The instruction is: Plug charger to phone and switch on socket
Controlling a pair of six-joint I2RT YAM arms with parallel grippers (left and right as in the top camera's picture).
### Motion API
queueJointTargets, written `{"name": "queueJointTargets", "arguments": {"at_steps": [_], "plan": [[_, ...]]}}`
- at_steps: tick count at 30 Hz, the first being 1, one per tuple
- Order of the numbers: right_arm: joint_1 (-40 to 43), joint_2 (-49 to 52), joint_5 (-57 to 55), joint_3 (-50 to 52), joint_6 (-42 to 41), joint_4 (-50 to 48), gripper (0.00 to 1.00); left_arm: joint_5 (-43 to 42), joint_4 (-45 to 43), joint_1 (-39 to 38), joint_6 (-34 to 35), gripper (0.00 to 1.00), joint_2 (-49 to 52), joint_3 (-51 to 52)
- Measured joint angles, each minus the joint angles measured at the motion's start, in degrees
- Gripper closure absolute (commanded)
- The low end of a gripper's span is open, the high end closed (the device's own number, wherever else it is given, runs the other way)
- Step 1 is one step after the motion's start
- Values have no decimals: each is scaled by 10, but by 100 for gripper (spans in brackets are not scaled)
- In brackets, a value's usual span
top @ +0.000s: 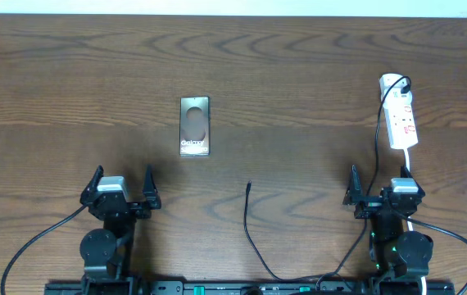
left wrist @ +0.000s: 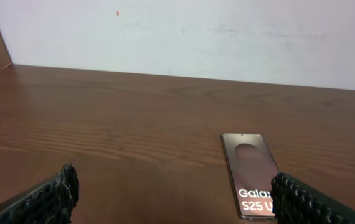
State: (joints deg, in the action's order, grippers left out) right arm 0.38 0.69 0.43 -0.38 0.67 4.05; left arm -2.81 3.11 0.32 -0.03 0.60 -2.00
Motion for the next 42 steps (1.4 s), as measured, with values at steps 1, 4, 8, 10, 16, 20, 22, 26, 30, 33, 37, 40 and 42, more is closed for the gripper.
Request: {"name": "queueJointTargets", "arguments": {"at_steps": [1, 4, 8, 10, 16, 20, 22, 26, 30, 33, 37, 40, 42], "plan": [[0, 0, 0, 0, 0, 0, 1, 0, 3, 0, 0, 3, 0, -2], [0, 0, 0, 0, 0, 0, 1, 2, 11, 0, 0, 3, 11, -12], [0, 0, 0, 0, 0, 0, 1, 2, 12, 0, 0, 4, 58, -48], [0, 0, 0, 0, 0, 0, 1, 2, 11, 0, 0, 4, 93, -72], [0, 0, 0, 0, 0, 0, 1, 2, 12, 0, 0, 4, 236, -161], [0, 0, 0, 0, 0, 0, 1, 2, 26, 0, 0, 4, 347, -240], [0, 0, 0, 0, 0, 0, 1, 2, 52, 0, 0, 4, 403, -285], [0, 0, 0, 0, 0, 0, 1, 2, 135, 0, 0, 4, 537, -404], [0, 0, 0, 0, 0, 0, 1, -4, 205, 0, 0, 4, 648, -512], [0, 0, 0, 0, 0, 0, 1, -10, 257, 0, 0, 4, 714, -582], [0, 0, 0, 0, 0, 0, 1, -19, 317, 0, 0, 4, 779, -657], [0, 0, 0, 0, 0, 0, 1, -33, 349, 0, 0, 4, 805, -685], [0, 0, 0, 0, 0, 0, 1, -42, 356, 0, 0, 4, 810, -688]]}}
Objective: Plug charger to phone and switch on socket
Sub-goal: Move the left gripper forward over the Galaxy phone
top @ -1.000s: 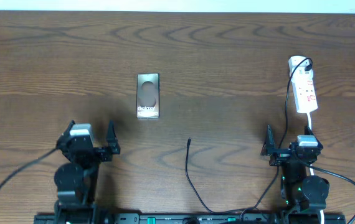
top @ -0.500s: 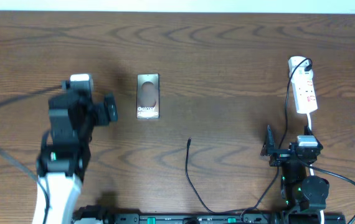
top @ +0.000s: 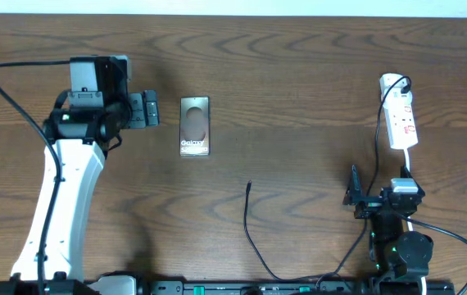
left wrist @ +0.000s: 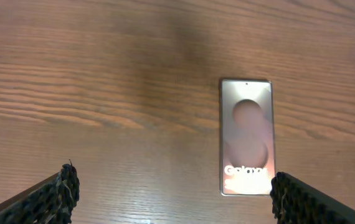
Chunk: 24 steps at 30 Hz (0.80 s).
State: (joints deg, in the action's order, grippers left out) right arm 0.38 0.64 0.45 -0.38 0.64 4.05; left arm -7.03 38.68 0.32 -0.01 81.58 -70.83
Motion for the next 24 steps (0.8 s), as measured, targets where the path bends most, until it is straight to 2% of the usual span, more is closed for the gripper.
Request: {"name": "queueJointTargets", "arguments": {"at_steps": [4, 5, 6, 7, 8, 10, 11, 12, 13, 14, 20, 21, 24], "plan": [[0, 0, 0, 0, 0, 0, 1, -7, 5, 0, 0, 4, 1, 0], [0, 0, 0, 0, 0, 0, 1, -8, 5, 0, 0, 23, 1, 0], [0, 0, 0, 0, 0, 0, 1, -8, 5, 0, 1, 53, 1, 0], [0, 0, 0, 0, 0, 0, 1, -10, 5, 0, 1, 77, 1, 0], [0, 0, 0, 0, 0, 0, 1, -11, 5, 0, 0, 92, 1, 0], [0, 0, 0, 0, 0, 0, 1, -13, 5, 0, 0, 93, 1, 0], [0, 0, 0, 0, 0, 0, 1, -13, 5, 0, 0, 85, 1, 0], [0, 0, 0, 0, 0, 0, 1, -14, 5, 0, -1, 50, 1, 0], [0, 0, 0, 0, 0, 0, 1, -15, 5, 0, 0, 25, 1, 0], [0, 0, 0, 0, 0, 0, 1, -16, 6, 0, -1, 12, 1, 0], [0, 0, 0, 0, 0, 0, 1, -17, 17, 0, 0, 9, 1, 0], [0, 0, 0, 0, 0, 0, 1, -17, 18, 0, 0, 4, 1, 0], [0, 0, 0, 0, 0, 0, 1, -17, 17, 0, 6, 1, 1, 0]]}}
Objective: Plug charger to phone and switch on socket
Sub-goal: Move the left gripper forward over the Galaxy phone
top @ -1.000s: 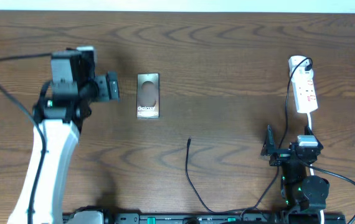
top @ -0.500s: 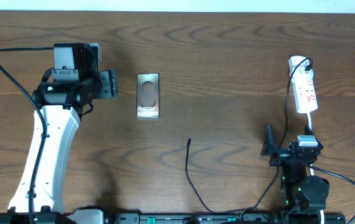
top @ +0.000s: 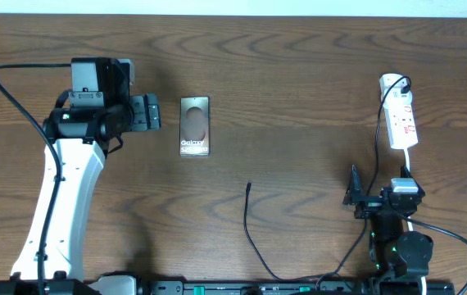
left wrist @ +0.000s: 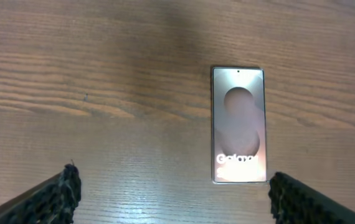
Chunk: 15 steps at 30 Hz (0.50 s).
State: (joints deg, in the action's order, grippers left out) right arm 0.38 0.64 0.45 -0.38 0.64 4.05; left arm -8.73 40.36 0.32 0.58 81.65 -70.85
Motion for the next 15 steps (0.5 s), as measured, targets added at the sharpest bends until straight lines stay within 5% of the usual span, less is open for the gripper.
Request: {"name": "queueJointTargets", "arguments": {"at_steps": [15], "plan": [[0, 0, 0, 0, 0, 0, 1, -3, 177, -13, 13, 2, 147, -242]]}}
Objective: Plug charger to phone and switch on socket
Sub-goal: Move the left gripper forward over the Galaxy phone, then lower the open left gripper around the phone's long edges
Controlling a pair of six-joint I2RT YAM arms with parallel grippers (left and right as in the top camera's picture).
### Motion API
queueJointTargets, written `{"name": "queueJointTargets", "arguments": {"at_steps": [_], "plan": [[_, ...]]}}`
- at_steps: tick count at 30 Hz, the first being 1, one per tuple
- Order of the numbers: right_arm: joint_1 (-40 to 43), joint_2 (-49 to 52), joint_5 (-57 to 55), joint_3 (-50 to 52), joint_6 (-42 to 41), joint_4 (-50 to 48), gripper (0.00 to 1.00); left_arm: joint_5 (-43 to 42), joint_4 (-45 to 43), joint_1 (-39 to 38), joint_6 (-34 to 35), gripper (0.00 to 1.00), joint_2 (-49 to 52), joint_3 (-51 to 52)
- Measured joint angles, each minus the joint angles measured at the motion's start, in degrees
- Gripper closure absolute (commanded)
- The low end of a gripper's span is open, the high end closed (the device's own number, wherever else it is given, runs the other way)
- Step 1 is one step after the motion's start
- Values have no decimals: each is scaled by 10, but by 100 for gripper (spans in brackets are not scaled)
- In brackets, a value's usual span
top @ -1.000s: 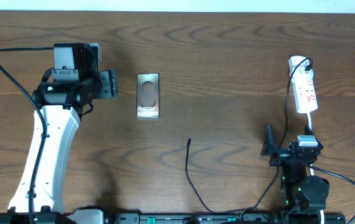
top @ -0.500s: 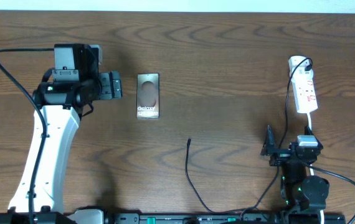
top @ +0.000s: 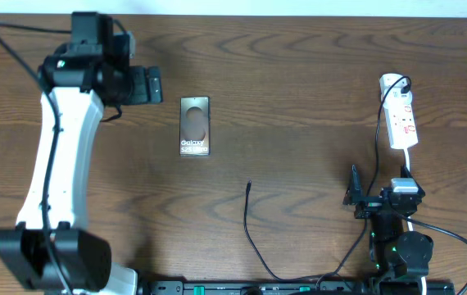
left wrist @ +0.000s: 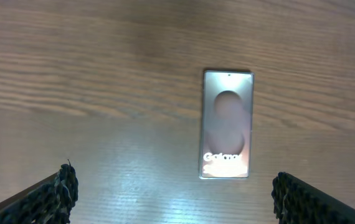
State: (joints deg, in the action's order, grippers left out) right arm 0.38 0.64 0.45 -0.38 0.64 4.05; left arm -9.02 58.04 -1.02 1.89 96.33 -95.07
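The phone lies flat, screen up, left of the table's middle; the left wrist view looks down on the phone. My left gripper hangs open to the left of it and slightly farther back, with nothing between its wide-set fingertips. The black charger cable lies loose, its plug end pointing away from me, below and right of the phone. The white socket strip lies at the far right. My right gripper rests open at the near edge below the strip.
The strip's own white lead and a black wire run from the strip down past the right arm. The left arm stretches along the table's left side. Bare brown wood lies between phone, cable and strip.
My left gripper has moved farther from me, from level with the phone's upper half to beyond its top edge. The phone sits a little farther left in the wrist view. Nothing else moved.
Both arms first rested at the near edge, the left gripper open and looking across the table at the phone. The left arm then stood extended, its gripper open just left of the phone and looking down on it. It stayed there and is now farther back.
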Motion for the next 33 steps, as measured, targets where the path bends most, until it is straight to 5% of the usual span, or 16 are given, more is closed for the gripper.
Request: {"name": "queueJointTargets", "arguments": {"at_steps": [12, 33], "plan": [[0, 0, 0, 0, 0, 0, 1, -1, 3, -86, -4, 2, 117, -17], [0, 0, 0, 0, 0, 0, 1, -1, -47, -127, 59, 2, 237, -17]]}}
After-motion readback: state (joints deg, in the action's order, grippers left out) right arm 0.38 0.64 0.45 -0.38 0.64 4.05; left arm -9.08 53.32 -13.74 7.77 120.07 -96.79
